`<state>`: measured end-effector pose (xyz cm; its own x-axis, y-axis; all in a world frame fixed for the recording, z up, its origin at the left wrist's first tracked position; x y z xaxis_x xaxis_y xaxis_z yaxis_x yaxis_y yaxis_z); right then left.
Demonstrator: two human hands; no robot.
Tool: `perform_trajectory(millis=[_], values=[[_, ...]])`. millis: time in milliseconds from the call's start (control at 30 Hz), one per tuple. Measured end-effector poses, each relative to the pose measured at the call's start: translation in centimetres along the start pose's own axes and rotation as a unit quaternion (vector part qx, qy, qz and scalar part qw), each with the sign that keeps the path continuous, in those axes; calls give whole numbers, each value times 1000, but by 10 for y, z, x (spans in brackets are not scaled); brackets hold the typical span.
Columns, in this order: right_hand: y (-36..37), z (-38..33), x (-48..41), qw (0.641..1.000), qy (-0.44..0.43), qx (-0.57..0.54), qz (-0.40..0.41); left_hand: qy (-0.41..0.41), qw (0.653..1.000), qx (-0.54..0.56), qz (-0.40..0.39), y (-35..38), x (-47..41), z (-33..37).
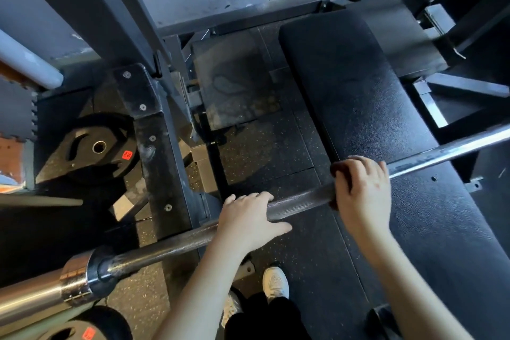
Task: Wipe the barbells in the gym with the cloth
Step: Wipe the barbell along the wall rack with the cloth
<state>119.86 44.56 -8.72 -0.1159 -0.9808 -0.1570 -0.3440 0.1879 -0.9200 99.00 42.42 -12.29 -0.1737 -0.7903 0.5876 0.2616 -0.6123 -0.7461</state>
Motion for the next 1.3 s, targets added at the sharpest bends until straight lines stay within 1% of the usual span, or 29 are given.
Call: perform_trajectory(millis=[33,67,133,200,233,267,333,367,400,433,467,533,600,633,667,733,767,800,833,867,933,1000,1033,1067,1100,1167,1200,1233,1300], values=[[5,-14,7,1000,-10,-20,-7,2,999,27,-31,1,-1,-1],[11,-31,17,998,-45,-41,-17,-3,997,54,-58,3,-3,-4],[14,-56,33,985,-142,-77,-53,-41,990,94,-95,9,-7,-12],[10,-52,31,975,-200,-63,-77,-58,992,53,-97,14,-7,-14],[7,-40,26,976,-202,-30,-70,-50,996,13,-77,14,-6,-12],[3,-26,18,982,-182,3,-52,-37,998,-18,-46,13,-4,-8],[-4,1,7,996,-87,34,-16,-21,999,-45,7,12,1,-3],[-4,2,9,999,-39,30,-5,-21,998,-51,23,12,3,-3],[-1,-7,14,1000,-18,13,-3,-27,998,-56,30,13,5,-4],[5,-23,22,999,-27,-12,-12,-34,997,-65,34,13,7,-4],[11,-42,31,997,-63,-37,-24,-40,995,-77,39,12,8,-4],[18,-69,47,982,-163,-74,-68,-47,993,-98,44,11,10,-2],[14,-64,40,968,-224,-55,-94,-45,994,-99,28,14,12,-1],[11,-50,32,971,-222,-25,-87,-40,995,-88,13,15,13,0],[6,-32,22,978,-198,2,-68,-33,997,-69,-7,17,14,-1],[-7,3,9,995,-98,22,-22,-22,998,-16,-48,20,16,-2],[-8,11,10,999,-49,17,-5,-21,998,9,-57,21,17,-2],[-7,7,16,1000,-21,4,0,-23,998,26,-55,21,18,-2],[-2,-4,25,1000,-14,-13,-4,-26,998,29,-41,20,18,-2],[2,-17,34,999,-34,-31,-13,-28,999,18,-18,19,18,-1],[4,-36,46,990,-118,-60,-52,-27,999,-15,18,19,19,0],[-2,-28,42,979,-185,-41,-80,-23,999,-29,30,23,19,1],[-6,-15,36,979,-189,-9,-75,-22,999,-32,32,23,20,2],[-10,1,28,984,-167,21,-58,-21,999,-35,34,22,21,2],[-16,17,20,991,-119,38,-38,-21,998,-38,36,22,21,2],[-19,30,20,1000,0,28,6,-21,998,-42,38,21,22,3],[-15,23,24,999,33,9,17,-25,998,-42,36,22,23,3],[-9,10,31,999,39,-15,14,-30,998,-38,29,22,23,2],[-2,-19,45,998,-26,-52,-3,-43,999,-12,-1,24,19,0]])
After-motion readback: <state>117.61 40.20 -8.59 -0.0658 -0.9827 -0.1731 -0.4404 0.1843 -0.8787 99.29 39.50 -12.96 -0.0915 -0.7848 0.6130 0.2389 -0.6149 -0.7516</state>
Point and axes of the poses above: each hand's wrist, its own x-axis away from the middle knuckle, its own y-axis out of the palm, z = x × y, the point moved 8 cm from there along -x, towards the middle knuckle, and after that the axes turned 4 degrees about -y, right-handed, at the moved point
